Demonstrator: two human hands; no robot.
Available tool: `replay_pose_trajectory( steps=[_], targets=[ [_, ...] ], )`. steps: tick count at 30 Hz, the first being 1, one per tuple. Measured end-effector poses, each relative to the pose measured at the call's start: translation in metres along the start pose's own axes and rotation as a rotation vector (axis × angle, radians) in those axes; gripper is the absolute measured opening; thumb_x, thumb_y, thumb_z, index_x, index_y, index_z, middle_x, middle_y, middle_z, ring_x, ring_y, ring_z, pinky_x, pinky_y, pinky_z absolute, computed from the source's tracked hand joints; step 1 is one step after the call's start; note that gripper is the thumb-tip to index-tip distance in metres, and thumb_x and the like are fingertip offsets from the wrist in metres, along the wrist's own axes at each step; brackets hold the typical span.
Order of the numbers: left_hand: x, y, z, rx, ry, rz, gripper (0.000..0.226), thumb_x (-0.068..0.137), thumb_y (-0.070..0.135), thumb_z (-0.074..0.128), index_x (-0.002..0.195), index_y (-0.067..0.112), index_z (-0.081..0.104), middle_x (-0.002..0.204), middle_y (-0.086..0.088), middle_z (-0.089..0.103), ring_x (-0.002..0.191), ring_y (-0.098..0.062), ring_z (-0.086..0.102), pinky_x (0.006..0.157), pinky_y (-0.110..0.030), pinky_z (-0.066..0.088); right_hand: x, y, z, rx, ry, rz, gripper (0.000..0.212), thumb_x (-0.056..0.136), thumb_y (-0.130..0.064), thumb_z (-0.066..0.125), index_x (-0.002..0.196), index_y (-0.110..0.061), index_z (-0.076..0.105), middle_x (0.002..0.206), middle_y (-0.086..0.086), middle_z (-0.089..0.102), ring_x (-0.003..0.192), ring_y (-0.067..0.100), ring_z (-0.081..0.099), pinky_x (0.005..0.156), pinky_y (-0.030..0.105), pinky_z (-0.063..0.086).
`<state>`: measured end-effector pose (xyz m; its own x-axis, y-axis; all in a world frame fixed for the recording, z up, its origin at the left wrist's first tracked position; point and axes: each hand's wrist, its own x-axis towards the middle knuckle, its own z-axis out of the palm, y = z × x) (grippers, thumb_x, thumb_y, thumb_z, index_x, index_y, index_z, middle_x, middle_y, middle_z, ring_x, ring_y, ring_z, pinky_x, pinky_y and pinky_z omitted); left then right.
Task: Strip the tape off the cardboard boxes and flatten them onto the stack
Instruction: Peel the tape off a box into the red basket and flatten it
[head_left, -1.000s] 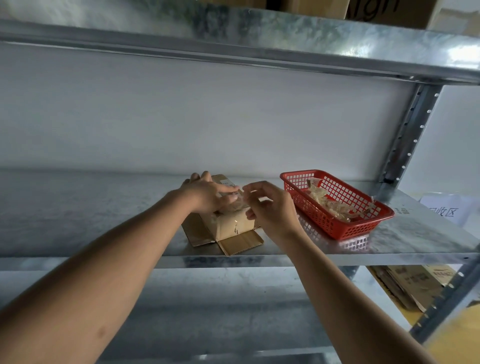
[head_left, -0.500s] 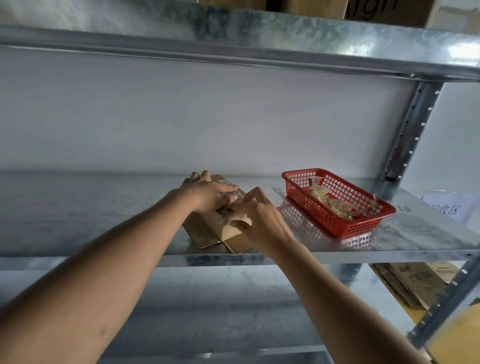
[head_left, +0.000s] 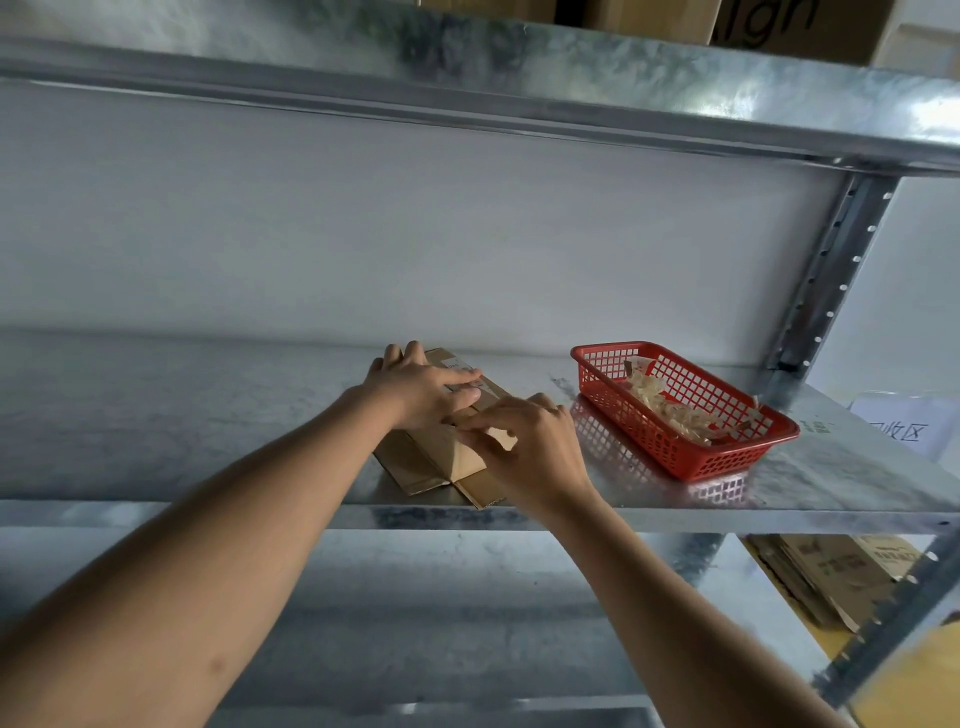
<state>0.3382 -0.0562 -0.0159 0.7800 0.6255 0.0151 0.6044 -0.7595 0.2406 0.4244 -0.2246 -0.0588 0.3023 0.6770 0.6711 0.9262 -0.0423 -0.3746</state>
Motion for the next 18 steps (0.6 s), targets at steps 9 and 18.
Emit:
replay_pose_trajectory(
  steps=[9,18],
  targets=[
    [-0.0023,-0.0009,-0.0011,-0.011,-0.004,0.010,0.048,0.097,0.077,0.030,0.144,0.072,0.032,0.128,-0.005,0.036,0.129,-0.031,0.026,0.117,-0.045,0.019,0.0048,-0.0015,-0.0043,0.401,-0.253,0.264,0.028,0.090,-0.017,0.076,0.111,-0.036,0.078,0.087,-0.011,0.076,0.070,0.006,0.066,0.077,0.038,0.057],
    [-0.0029,0.0006,-0.0016,0.017,-0.003,0.012,0.047,0.099,0.073,0.031,0.146,0.071,0.032,0.129,-0.006,0.035,0.128,-0.032,0.026,0.114,-0.043,0.019,0.0050,-0.0068,-0.0015,0.568,-0.296,0.336,0.024,0.083,-0.004,0.074,0.095,-0.023,0.083,0.095,0.007,0.075,0.075,0.017,0.066,0.075,0.036,0.055]
  ],
)
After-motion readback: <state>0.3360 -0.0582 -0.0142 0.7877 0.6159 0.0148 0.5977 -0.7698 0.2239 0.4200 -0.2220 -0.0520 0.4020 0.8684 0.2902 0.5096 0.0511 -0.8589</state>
